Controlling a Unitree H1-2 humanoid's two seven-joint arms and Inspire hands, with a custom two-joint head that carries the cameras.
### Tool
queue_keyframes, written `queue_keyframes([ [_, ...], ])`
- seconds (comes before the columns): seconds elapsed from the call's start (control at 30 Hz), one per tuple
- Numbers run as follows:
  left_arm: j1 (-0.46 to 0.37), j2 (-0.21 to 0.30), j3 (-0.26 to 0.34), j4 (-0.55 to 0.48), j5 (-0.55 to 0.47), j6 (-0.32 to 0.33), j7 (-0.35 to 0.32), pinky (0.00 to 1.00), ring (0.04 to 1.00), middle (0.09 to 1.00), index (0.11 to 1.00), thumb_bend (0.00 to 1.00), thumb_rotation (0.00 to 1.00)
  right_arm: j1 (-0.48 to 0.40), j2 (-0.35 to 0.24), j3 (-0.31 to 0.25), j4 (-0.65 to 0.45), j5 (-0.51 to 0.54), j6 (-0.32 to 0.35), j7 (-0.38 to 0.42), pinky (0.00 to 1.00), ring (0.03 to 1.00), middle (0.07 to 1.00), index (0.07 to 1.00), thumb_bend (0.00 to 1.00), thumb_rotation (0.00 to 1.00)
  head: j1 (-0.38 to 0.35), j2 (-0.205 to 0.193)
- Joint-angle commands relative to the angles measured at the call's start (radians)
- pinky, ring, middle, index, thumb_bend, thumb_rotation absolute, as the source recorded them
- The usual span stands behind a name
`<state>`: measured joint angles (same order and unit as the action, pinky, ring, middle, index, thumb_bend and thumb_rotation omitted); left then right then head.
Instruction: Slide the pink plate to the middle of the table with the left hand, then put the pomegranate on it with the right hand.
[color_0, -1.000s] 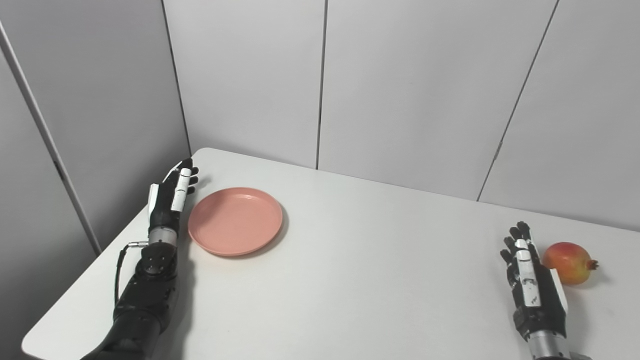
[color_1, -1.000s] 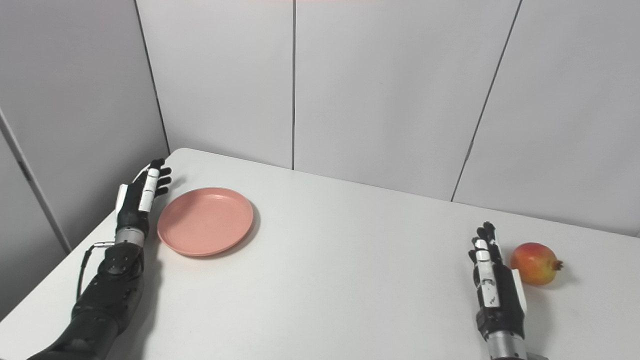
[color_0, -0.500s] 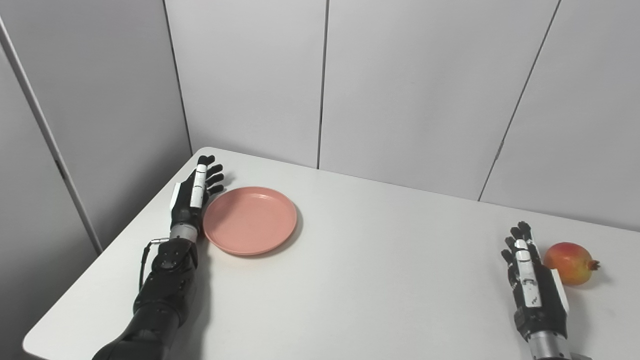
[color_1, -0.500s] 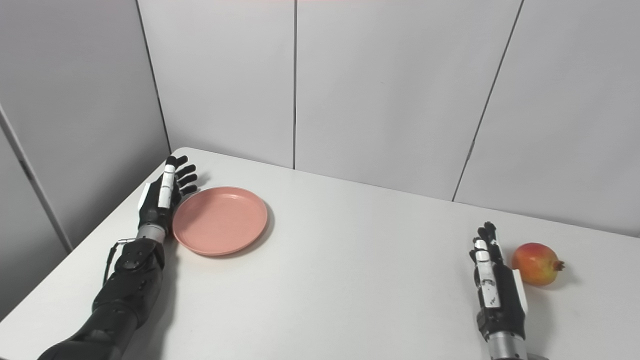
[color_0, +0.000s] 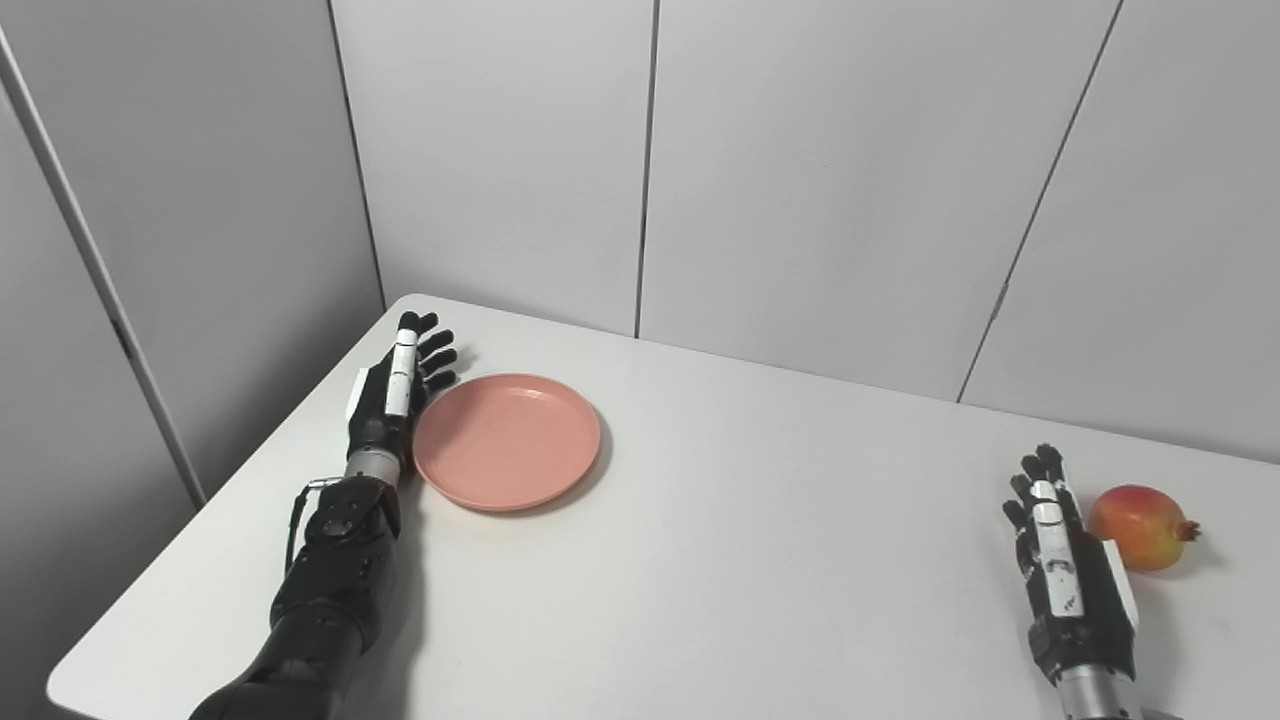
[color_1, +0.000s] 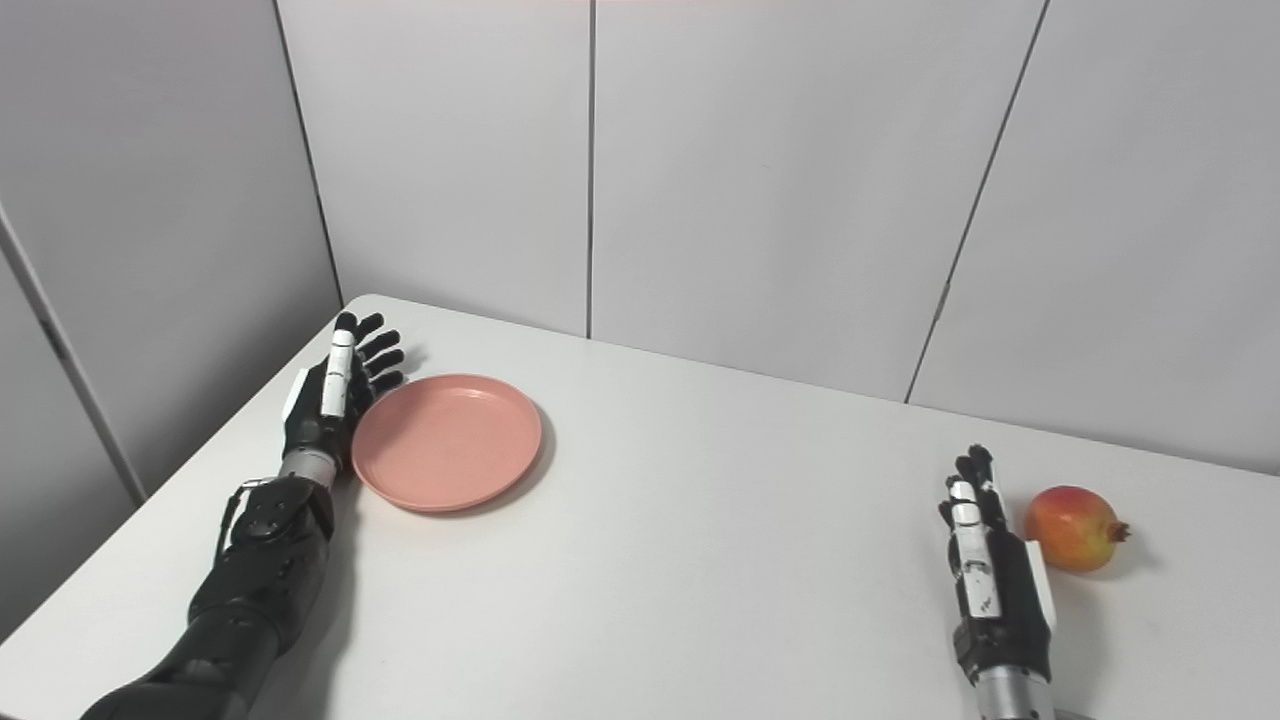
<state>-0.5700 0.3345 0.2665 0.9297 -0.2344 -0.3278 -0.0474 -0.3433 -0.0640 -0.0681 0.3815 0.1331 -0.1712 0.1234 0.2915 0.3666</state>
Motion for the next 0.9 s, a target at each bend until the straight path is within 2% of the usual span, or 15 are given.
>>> queue_keyframes([
  [0.0, -0.018, -0.009, -0.02, -0.032, 0.004, 0.004, -0.034, 0.81, 0.845, 0.853, 0.858, 0.72, 1.0, 0.004, 0.009, 0.002, -0.007, 0.005, -0.033, 0.001, 1.0, 0.998, 1.0, 1.0, 0.48, 0.87, -0.002, 0.002],
  [0.13, -0.008, -0.023, -0.035, -0.063, 0.0, 0.016, -0.039, 0.81, 0.845, 0.857, 0.858, 0.71, 1.0, 0.003, 0.01, 0.002, -0.004, 0.008, -0.039, 0.003, 1.0, 0.998, 1.0, 1.0, 0.48, 0.88, -0.004, 0.003],
  [0.27, 0.004, -0.046, -0.039, -0.119, -0.008, 0.057, -0.043, 0.81, 0.846, 0.855, 0.858, 0.7, 1.0, -0.001, 0.012, 0.004, 0.0, 0.006, -0.032, 0.001, 1.0, 1.0, 1.0, 1.0, 0.48, 0.87, -0.009, 0.006],
  [0.57, 0.028, -0.088, -0.078, -0.217, 0.022, 0.132, -0.031, 0.84, 0.869, 0.872, 0.873, 0.72, 1.0, -0.003, 0.016, 0.008, 0.002, -0.01, -0.031, -0.013, 1.0, 0.995, 1.0, 1.0, 0.49, 0.89, -0.027, 0.016],
  [0.7, 0.037, -0.111, -0.088, -0.253, 0.031, 0.144, -0.02, 0.85, 0.873, 0.876, 0.883, 0.72, 1.0, -0.002, 0.017, 0.009, -0.001, -0.009, -0.029, -0.013, 1.0, 0.993, 1.0, 1.0, 0.51, 0.88, -0.033, 0.023],
  [0.87, 0.042, -0.138, -0.091, -0.29, 0.02, 0.178, -0.015, 0.87, 0.888, 0.89, 0.898, 0.69, 1.0, 0.001, 0.016, 0.01, -0.011, -0.006, -0.02, -0.011, 1.0, 0.993, 1.0, 1.0, 0.51, 0.88, -0.047, 0.035],
])
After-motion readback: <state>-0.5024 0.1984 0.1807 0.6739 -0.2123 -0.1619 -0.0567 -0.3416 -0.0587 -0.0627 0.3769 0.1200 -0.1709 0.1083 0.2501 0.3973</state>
